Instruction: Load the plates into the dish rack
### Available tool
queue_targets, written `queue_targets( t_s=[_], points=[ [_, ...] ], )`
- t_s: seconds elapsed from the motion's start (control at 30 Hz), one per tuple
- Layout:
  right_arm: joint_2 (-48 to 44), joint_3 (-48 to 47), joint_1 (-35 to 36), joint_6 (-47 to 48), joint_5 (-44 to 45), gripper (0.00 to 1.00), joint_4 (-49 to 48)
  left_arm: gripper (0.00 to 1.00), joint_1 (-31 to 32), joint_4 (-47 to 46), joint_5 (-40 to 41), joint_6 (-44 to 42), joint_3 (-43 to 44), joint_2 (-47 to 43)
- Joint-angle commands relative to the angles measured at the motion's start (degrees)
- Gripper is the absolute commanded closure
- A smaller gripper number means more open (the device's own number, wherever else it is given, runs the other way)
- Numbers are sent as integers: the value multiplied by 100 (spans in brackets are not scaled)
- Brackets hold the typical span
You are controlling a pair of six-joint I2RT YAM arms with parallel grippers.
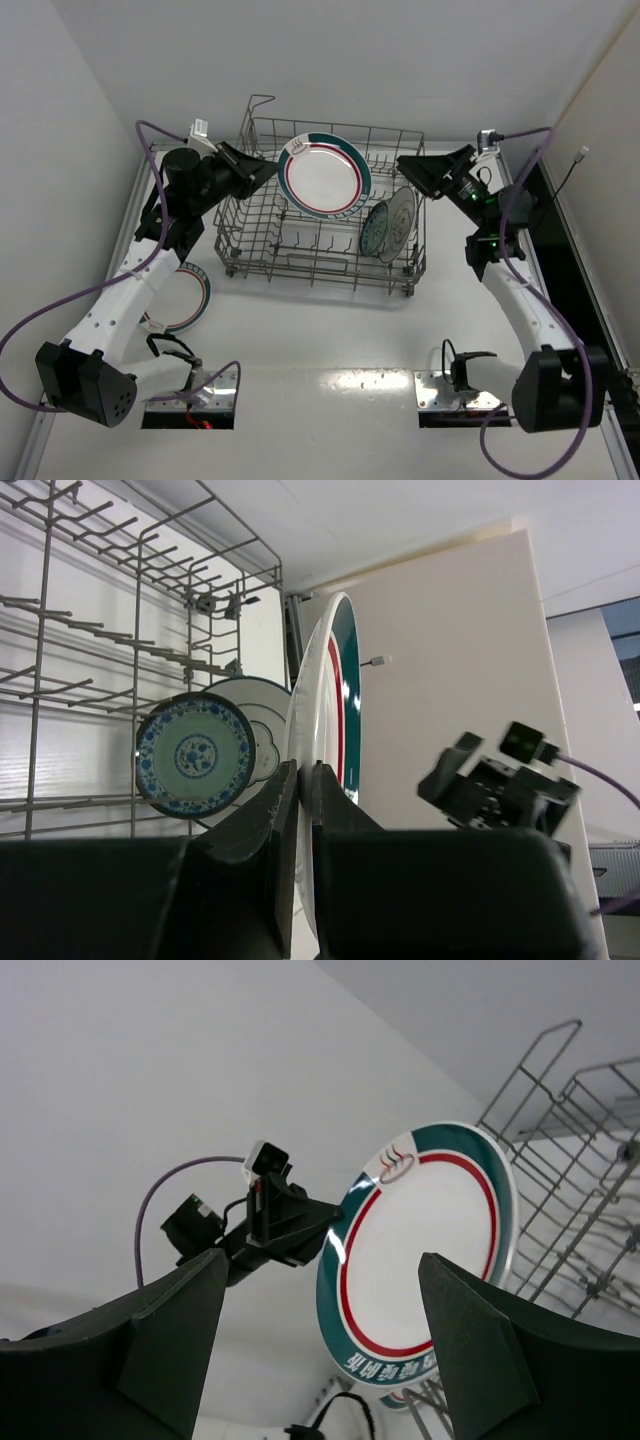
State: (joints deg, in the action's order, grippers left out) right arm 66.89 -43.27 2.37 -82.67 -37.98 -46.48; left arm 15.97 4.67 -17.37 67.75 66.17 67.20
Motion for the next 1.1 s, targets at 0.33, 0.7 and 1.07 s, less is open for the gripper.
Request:
queue_targets(
  t_s=[0.33,0.7,1.07],
  points=[
    [983,161,571,357,-201,26,-554,100,-67,-449,-100,125,282,-84],
    [1414,-261,1134,357,-149,89,-653,100,117,-625,-153,239,46,-84],
    [272,-3155,1573,3196,3424,100,6795,25,-67,1236,205,-1067,668,39]
  ],
)
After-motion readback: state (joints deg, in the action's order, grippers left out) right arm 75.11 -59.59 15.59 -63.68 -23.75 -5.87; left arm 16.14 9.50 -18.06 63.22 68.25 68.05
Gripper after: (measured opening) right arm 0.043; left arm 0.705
